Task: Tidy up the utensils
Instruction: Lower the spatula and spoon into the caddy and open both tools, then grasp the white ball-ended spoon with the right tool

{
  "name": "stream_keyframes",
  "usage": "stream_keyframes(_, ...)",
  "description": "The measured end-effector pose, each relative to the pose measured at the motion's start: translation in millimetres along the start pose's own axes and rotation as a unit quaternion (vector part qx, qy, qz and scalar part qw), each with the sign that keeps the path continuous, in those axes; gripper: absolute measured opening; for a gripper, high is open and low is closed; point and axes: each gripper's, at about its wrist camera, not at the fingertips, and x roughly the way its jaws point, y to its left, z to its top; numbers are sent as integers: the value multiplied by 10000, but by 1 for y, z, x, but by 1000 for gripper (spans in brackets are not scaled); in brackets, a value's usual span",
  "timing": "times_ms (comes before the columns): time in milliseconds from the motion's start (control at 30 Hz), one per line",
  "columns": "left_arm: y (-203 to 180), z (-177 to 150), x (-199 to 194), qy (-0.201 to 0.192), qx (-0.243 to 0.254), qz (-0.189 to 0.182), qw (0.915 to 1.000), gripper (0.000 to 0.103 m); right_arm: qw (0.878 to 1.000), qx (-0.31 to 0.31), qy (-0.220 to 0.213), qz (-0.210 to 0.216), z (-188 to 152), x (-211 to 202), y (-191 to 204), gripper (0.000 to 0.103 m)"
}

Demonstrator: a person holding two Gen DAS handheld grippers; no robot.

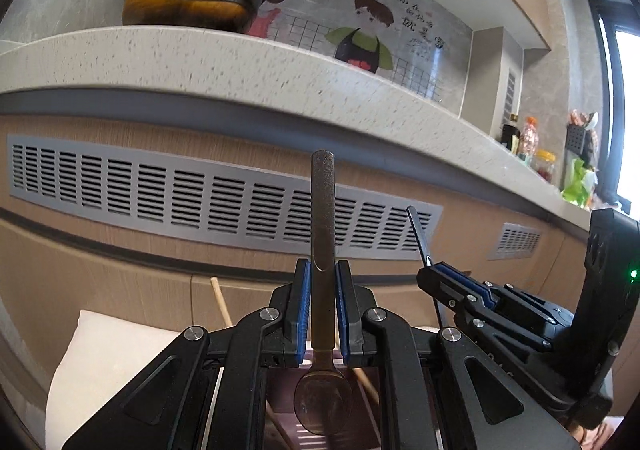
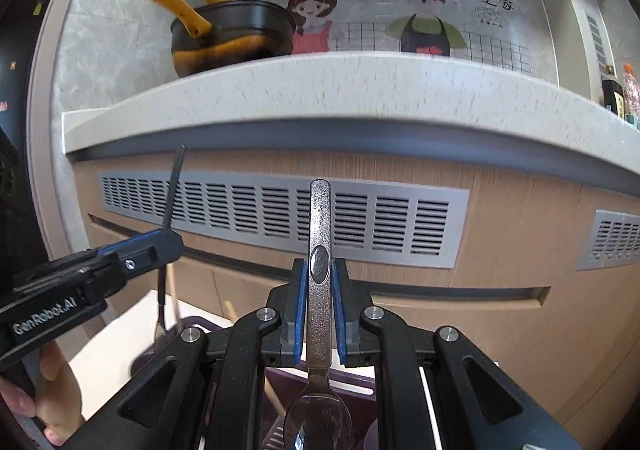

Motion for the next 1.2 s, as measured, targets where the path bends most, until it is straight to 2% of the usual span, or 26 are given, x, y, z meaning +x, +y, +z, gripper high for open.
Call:
stream_keyframes(200,1,-11,11,64,-39,112,9999,12,9999,-59,44,-153,-17,12,-1,11)
stream_keyframes(333,0,-18,13,138,-37,212,9997,20,9991,-230,10,-356,-24,11,3,16)
stream_keyframes(367,-1,-20,12,155,-5,247,9996,23,9987,-278,26,-431,-26,9,4,35)
stream_keyframes(400,-2,-20,9,166,16,290,9994,30,9985,-295,56,-463,-26,6,4,63)
stream_keyframes(467,-1,-18,0,147,-10,299,9994,39,9987,-167,-84,-485,-27,-8,-2,81)
stream_keyframes(533,-1,-16,-13,132,-27,391,9991,48,9979,-51,-204,-619,-25,-24,-9,83)
stream_keyframes(633,3,-17,-35,231,-132,567,9980,54,9972,59,-162,-726,-22,-49,-19,90)
stream_keyframes(700,7,-22,-51,421,-234,656,9967,55,9969,171,-30,-763,-22,-65,-26,96)
stream_keyframes(800,11,-36,-75,757,-295,805,9934,65,9962,271,178,-803,-27,-84,-31,103)
stream_keyframes(933,12,-63,-104,1083,-210,1051,9883,68,9965,340,493,-582,-41,-107,-32,103)
stream_keyframes(1033,15,-87,-123,1373,-280,1092,9841,72,9949,185,837,-534,-55,-116,-22,103)
stream_keyframes(1200,13,-119,-144,1787,-215,1168,9767,73,9884,-249,1460,-350,-89,-123,9,103)
